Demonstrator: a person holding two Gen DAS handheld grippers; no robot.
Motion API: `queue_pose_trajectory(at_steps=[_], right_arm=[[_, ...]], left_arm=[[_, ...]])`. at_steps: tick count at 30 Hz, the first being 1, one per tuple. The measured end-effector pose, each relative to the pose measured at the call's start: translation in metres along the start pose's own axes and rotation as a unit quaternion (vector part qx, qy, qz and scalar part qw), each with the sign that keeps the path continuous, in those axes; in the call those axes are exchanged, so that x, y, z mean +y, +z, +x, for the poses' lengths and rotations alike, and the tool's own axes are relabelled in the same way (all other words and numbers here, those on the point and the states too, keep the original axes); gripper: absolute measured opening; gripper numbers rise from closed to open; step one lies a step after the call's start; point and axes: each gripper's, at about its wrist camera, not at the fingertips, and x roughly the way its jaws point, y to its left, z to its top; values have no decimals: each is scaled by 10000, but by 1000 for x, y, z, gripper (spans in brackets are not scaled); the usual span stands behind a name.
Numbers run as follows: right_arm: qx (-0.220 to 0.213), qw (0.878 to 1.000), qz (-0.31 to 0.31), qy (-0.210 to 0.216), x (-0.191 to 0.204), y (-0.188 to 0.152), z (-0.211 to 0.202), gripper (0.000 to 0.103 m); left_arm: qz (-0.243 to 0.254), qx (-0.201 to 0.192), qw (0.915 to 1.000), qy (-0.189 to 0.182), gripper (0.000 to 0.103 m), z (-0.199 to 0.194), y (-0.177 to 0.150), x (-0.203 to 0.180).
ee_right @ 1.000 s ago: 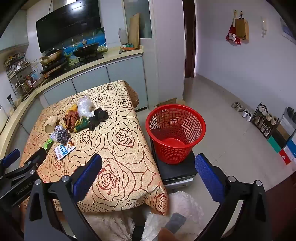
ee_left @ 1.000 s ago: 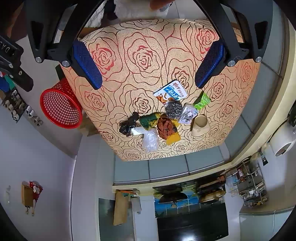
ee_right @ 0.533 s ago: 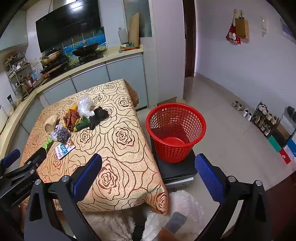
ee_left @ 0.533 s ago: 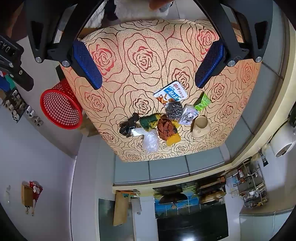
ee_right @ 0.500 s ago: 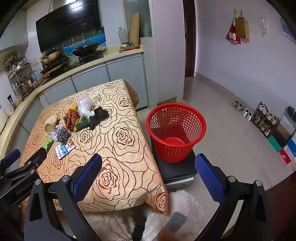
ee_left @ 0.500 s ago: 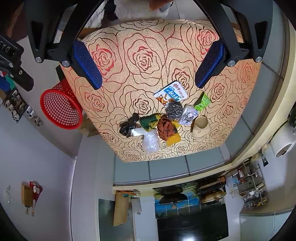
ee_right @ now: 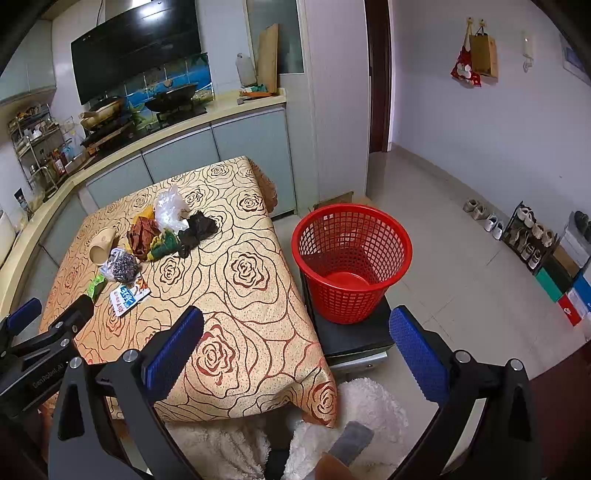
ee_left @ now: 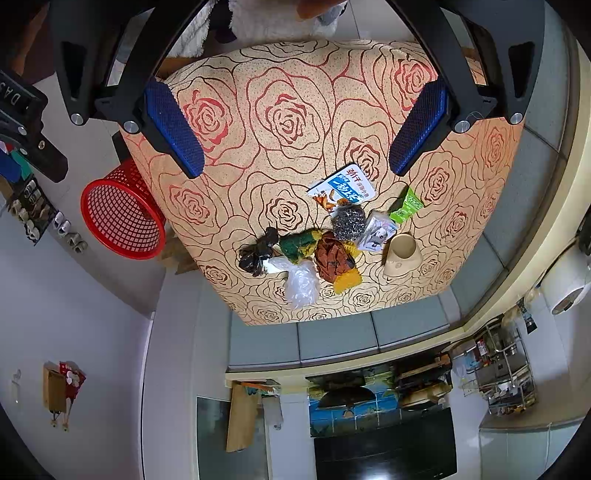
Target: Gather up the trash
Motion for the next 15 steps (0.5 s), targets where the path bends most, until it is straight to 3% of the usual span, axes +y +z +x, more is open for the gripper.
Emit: queue_pose_trajectory(at_steps=[15], right_arm=[[-2, 10000, 40, -27, -2, 0, 0, 97]], left_arm=[[43, -16, 10000, -23, 98, -5, 4, -5]])
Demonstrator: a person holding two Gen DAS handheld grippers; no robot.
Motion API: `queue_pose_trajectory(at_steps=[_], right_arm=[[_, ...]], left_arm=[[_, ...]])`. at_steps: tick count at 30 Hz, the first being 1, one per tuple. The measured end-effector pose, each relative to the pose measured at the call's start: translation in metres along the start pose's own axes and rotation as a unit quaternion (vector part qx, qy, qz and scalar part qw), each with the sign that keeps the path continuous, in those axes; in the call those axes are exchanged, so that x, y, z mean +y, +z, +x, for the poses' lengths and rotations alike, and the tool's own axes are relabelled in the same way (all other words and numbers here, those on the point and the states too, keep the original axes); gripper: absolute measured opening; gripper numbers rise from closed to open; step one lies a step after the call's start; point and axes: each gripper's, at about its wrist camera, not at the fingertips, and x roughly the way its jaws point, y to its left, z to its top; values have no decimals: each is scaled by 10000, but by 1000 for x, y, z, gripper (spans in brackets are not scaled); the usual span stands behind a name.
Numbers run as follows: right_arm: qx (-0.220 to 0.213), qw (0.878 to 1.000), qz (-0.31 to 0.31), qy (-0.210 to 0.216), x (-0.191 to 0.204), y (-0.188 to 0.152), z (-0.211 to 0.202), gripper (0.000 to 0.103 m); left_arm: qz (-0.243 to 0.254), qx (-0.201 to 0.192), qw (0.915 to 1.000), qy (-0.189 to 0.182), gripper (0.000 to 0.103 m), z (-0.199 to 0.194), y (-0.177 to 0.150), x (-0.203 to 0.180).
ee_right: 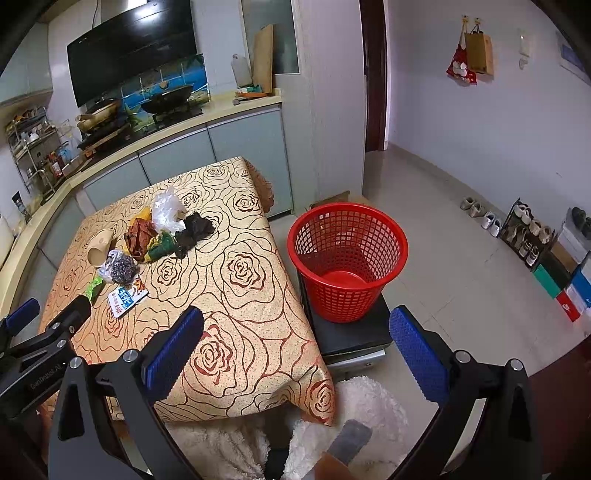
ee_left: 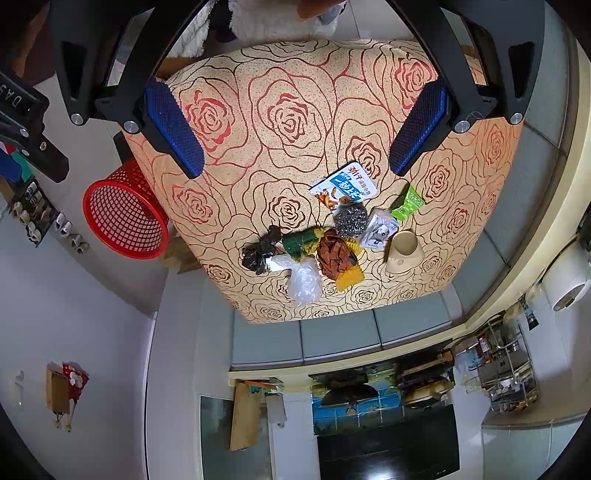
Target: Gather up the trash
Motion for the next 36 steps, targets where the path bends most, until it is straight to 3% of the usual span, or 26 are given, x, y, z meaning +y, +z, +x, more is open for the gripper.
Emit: queue_pose_trajectory(at_steps=[36], right_arm=[[86, 9997, 174, -144, -8, -4, -1, 97]], left_arm=[[54, 16, 9999, -100, 98, 1, 2, -9]])
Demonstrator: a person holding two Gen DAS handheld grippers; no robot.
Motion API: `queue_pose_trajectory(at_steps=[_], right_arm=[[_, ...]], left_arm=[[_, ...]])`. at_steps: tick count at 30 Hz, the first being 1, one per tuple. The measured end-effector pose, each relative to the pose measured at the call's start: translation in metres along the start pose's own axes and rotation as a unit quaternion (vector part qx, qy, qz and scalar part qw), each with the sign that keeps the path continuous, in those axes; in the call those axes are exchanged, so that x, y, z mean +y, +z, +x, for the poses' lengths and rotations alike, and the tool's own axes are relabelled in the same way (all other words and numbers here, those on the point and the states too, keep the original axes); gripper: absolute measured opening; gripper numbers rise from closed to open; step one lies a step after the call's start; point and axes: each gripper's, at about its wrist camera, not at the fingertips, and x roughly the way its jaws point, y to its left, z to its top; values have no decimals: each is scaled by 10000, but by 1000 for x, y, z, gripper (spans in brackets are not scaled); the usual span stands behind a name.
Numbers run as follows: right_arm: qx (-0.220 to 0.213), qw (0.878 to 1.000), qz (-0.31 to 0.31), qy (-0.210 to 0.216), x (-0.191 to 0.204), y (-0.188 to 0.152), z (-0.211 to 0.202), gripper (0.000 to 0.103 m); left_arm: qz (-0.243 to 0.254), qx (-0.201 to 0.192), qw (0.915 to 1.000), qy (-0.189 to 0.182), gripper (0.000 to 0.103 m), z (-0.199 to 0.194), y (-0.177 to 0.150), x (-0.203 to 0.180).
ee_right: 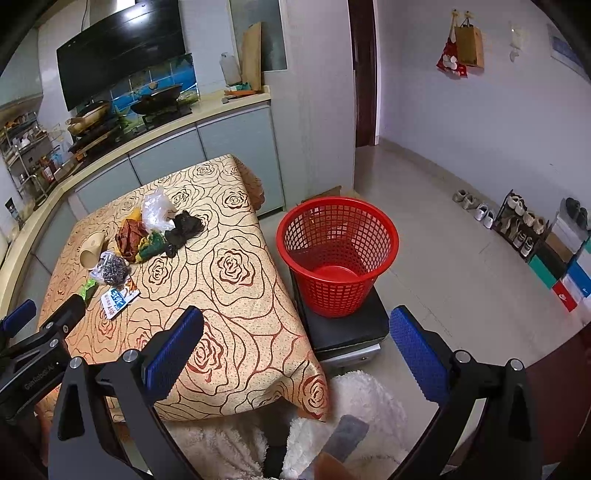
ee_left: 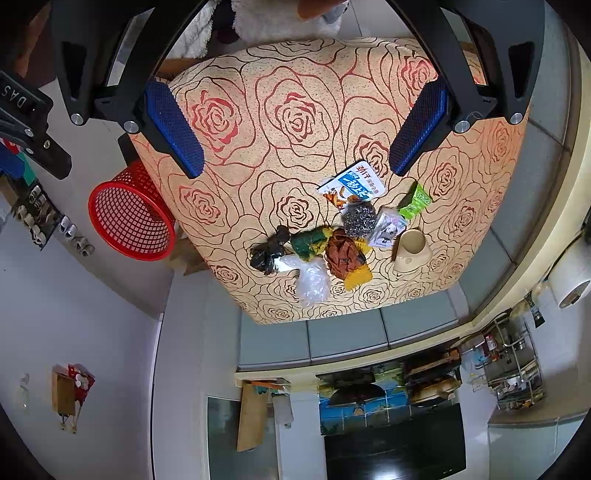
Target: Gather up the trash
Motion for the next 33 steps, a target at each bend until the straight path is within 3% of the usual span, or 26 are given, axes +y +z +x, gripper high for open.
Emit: queue_pose_trajectory(at_steps=[33], right_arm=[[-16, 10000, 23, -22, -2, 1, -3, 97]], left_arm=[[2, 16, 10000, -61, 98, 2, -1, 1]])
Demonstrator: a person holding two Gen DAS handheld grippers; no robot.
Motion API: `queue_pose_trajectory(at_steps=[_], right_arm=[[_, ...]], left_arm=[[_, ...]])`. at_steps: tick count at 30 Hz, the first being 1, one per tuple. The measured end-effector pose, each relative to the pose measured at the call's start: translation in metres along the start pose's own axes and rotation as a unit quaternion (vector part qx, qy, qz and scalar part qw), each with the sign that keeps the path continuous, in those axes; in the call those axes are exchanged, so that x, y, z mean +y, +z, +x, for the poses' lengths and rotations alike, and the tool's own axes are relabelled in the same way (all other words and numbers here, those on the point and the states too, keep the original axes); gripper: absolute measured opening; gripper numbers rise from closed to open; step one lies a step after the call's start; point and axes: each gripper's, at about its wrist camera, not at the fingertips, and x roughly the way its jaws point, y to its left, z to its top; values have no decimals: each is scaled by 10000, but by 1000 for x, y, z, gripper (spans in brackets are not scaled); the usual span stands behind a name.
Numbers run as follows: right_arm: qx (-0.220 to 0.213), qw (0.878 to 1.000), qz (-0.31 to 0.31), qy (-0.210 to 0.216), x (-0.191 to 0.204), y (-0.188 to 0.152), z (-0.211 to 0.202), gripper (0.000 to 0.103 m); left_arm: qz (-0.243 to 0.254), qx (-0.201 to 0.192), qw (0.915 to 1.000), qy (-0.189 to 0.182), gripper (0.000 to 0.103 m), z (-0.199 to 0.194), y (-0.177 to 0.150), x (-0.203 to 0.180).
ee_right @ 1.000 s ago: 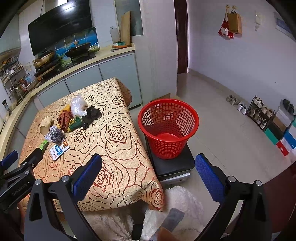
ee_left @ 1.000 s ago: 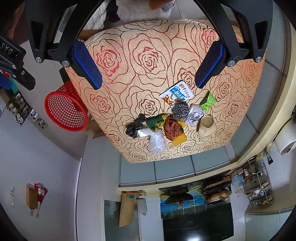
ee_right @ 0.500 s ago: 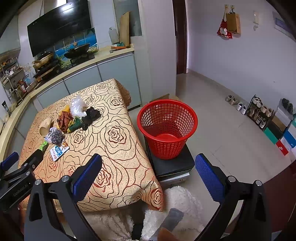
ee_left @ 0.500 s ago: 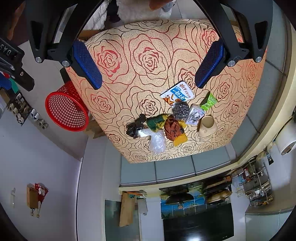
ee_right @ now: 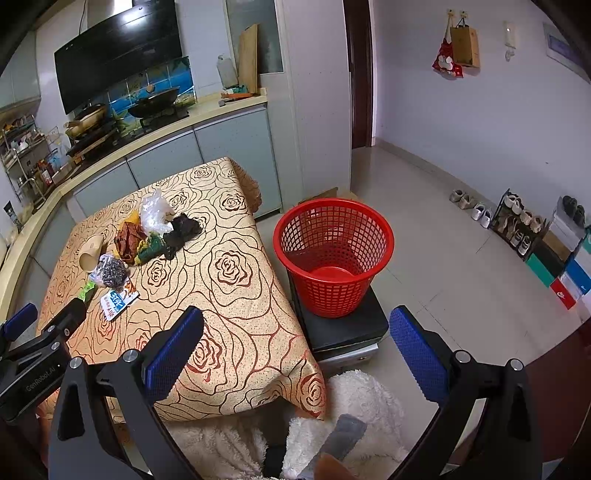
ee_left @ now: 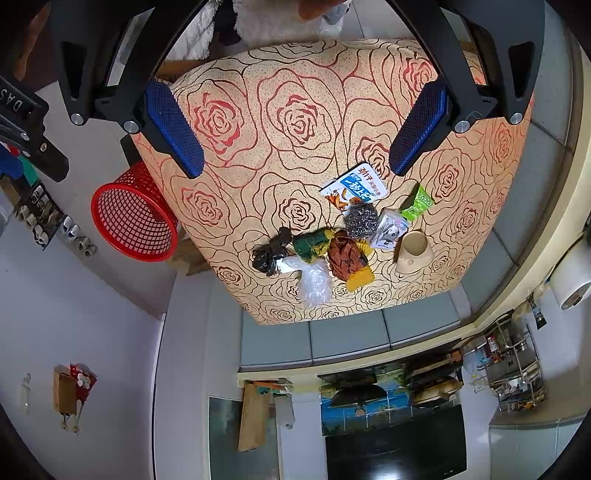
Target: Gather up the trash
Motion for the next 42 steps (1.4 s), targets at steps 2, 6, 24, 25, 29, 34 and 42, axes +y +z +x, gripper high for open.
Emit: queue_pose_trajectory(at_steps=[2, 6, 24, 25, 29, 34, 42], right_arm=[[-1, 10000, 0, -2, 0, 0, -1, 97], [-1, 10000, 0, -2, 0, 0, -1, 97], [115, 9999, -102, 8, 8, 0, 6, 97], [135, 9998, -128, 8, 10, 1, 8, 97], [221, 9995, -239, 39, 18, 3, 19, 97], [451, 9980, -397, 191, 31, 6, 40, 97], [859, 9925, -732, 472, 62, 11, 81, 97]], left_arm=[[-2, 4, 10000, -4, 98, 0, 0, 0], [-6, 5, 10000, -3, 98, 0, 0, 0], [-102, 132, 9998, 66, 98, 6, -7, 13], [-118, 162, 9998, 77, 98, 7, -7, 14], [-189, 290, 9993, 164, 98, 17, -7, 22], [-303, 465, 9980, 312, 98, 32, -7, 35], [-521, 801, 9938, 564, 98, 62, -9, 60]])
